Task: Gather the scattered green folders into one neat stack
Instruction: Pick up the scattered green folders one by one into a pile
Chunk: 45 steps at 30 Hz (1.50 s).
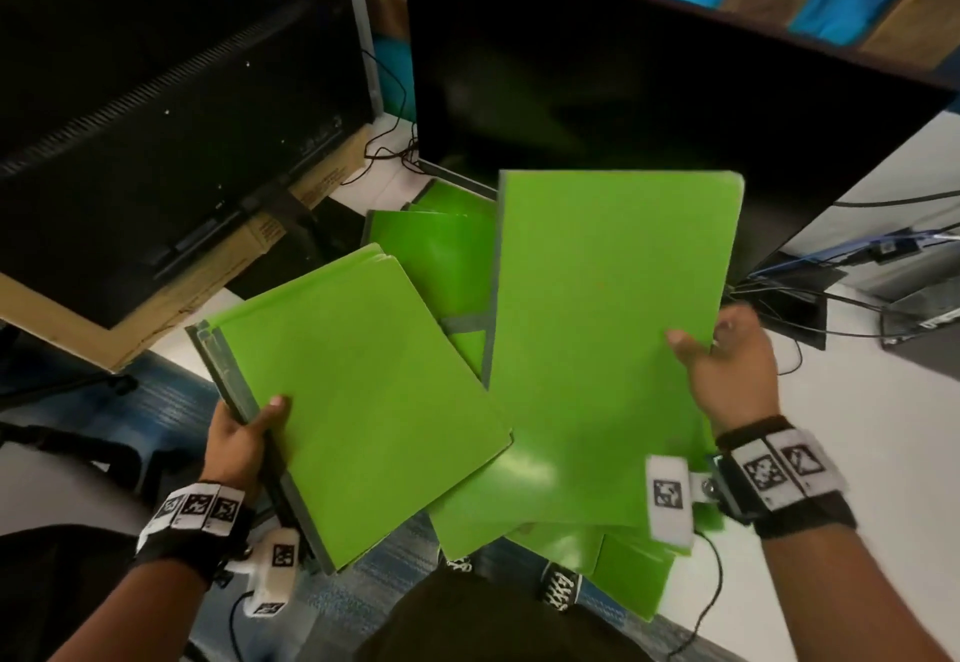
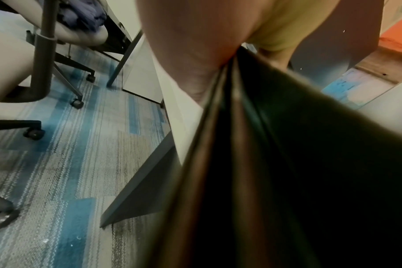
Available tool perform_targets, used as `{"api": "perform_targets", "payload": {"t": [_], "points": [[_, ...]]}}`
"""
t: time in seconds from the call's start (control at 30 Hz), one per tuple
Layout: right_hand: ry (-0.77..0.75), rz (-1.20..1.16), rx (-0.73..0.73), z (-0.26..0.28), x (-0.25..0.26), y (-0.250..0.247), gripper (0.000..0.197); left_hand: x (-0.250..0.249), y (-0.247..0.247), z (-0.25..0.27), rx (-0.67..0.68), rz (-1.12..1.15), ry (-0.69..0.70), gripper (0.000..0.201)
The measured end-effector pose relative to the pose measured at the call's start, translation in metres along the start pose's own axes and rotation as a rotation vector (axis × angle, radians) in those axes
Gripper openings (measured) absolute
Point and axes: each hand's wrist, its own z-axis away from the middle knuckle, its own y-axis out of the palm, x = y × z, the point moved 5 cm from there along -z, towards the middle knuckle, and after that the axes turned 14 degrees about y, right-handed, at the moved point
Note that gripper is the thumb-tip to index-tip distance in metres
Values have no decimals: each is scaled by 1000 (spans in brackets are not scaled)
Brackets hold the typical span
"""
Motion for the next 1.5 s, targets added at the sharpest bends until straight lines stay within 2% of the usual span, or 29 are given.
{"api": "perform_targets", "payload": {"t": [0.07,0.13,0.23,0.37,0.5,0.63,0.7,0.8,0.93,1.03,1.17,1.27,1.4,1.5], "points": [[-156,-30,55,2,50,0,41,0,10,1,-9,20,-23,40],[-272,-46,66,-9,94,1,37,-2,21,1,-8,33,-27,41],[-432,45,62,-14,156,-11,36,-8,33,0,34,13,-5,42],[-633,276,312,13,222,-17,29,-5,34,-1,31,17,-22,43],[-693,378,520,18,235,37,30,-3,39,4,46,10,-8,42],[-570,306,722,7,198,131,28,-2,47,11,83,15,-21,43],[-530,365,670,2,175,170,26,-4,50,15,89,17,-11,40],[-509,378,550,0,162,199,37,-4,50,20,75,24,-19,40],[-446,101,485,-19,143,172,31,4,45,23,49,27,-82,42],[-232,-127,469,-43,79,127,45,7,43,25,58,19,-109,48],[123,8,343,-33,-31,92,57,8,44,22,68,8,-119,50],[350,57,314,-22,-85,98,57,8,46,20,80,-5,-126,50],[386,259,263,-24,-91,126,51,6,46,19,90,-13,-123,47],[435,240,217,-27,-73,143,48,3,48,18,89,-12,-113,44]]}}
